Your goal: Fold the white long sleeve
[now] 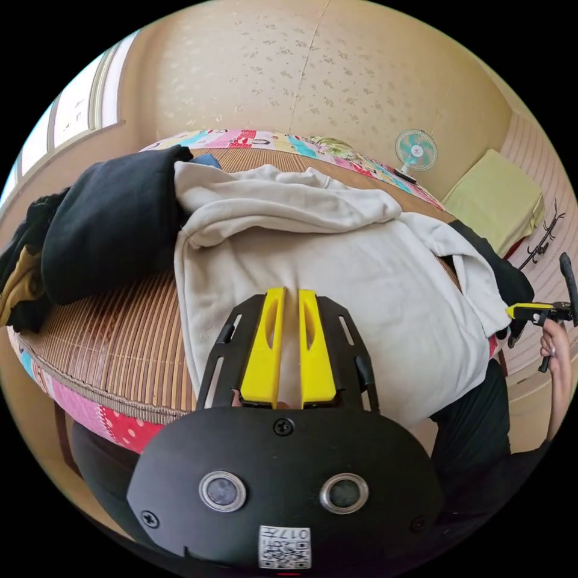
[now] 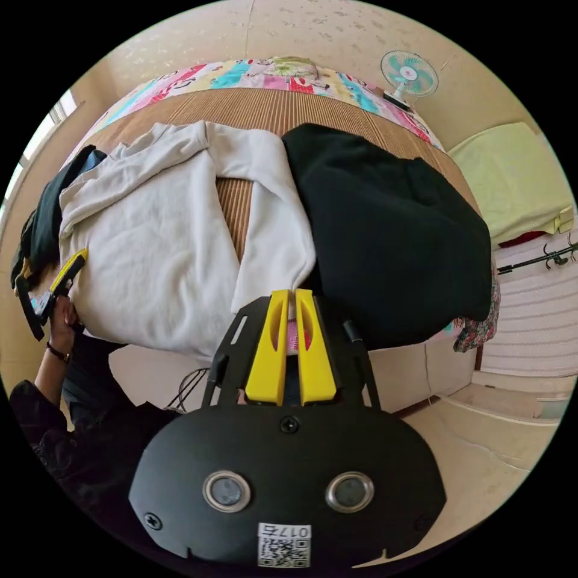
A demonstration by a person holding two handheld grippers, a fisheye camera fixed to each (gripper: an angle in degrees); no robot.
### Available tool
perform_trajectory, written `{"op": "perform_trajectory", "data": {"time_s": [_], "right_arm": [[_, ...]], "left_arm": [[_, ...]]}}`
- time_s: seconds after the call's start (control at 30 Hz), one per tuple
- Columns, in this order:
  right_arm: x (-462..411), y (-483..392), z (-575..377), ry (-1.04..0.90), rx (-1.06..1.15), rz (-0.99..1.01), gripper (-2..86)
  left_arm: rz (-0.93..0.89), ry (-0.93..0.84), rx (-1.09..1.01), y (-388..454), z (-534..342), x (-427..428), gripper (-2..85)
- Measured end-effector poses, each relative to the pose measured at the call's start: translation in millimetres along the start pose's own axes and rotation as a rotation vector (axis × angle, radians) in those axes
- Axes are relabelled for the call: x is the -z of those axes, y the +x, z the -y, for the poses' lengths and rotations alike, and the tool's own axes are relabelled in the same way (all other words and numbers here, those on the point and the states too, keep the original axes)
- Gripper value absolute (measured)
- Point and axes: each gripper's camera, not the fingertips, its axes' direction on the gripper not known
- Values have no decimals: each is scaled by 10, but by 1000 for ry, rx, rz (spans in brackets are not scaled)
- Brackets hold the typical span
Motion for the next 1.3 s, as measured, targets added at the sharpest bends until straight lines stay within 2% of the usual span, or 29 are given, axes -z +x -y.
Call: {"op": "perform_trajectory", "data": {"time_s": [0.03, 0.13, 0.2, 0.27, 0.33, 0.43, 0.5, 0.53, 0.67, 0.8, 0.87, 0.93, 0.97, 1.03, 1.13, 1.2, 1.23, 1.3], "right_arm": [[166, 25, 28, 37, 20, -22, 25], [888, 199, 253, 242, 147, -324, 17], [1184, 346, 402, 447, 205, -685, 10], [1317, 462, 409, 563, 158, -928, 7], [1327, 616, 288, 592, 123, -963, 6], [985, 1184, -31, 480, -93, -597, 7], [641, 1633, -313, 338, -266, -304, 11], [629, 1713, -390, 337, -302, -235, 13], [807, 2230, -681, 557, -404, 312, 51], [444, 2862, -178, 422, -548, 751, 123], [215, 2990, 68, 399, -573, 816, 130], [-61, 3090, 346, 315, -634, 771, 119], [-206, 3140, 518, 270, -674, 752, 102], [-207, 3134, 702, 306, -731, 783, 52], [510, 2533, 1077, 560, -477, 796, 39], [1035, 1563, 1245, 700, -129, 791, 37], [1089, 1298, 1260, 708, -40, 808, 37], [933, 215, 1202, 649, 248, 926, 40]], "left_arm": [[-22, 7, 12, -63, -10, 23, 49], [-110, 15, 57, -345, -6, 127, 45], [-148, 22, 70, -506, 4, 222, 42], [-193, 28, 74, -633, 14, 295, 40], [-247, 33, 100, -794, 22, 359, 36], [-357, 39, 167, -1087, 30, 441, 23], [-439, 34, 217, -1298, 50, 489, 14], [-455, 30, 227, -1342, 58, 499, 12], [-489, 23, 242, -1515, 110, 598, 2], [-485, 35, 234, -1593, 135, 707, 0], [-494, 40, 235, -1633, 141, 739, -1], [-501, 42, 236, -1665, 150, 764, -1], [-502, 41, 235, -1678, 158, 779, -2], [-506, 42, 235, -1699, 166, 792, -2], [-534, 40, 245, -1748, 176, 787, -3], [-540, 44, 244, -1749, 182, 787, -5], [-539, 45, 242, -1743, 184, 788, -5], [-541, 48, 240, -1723, 190, 780, -5]]}}
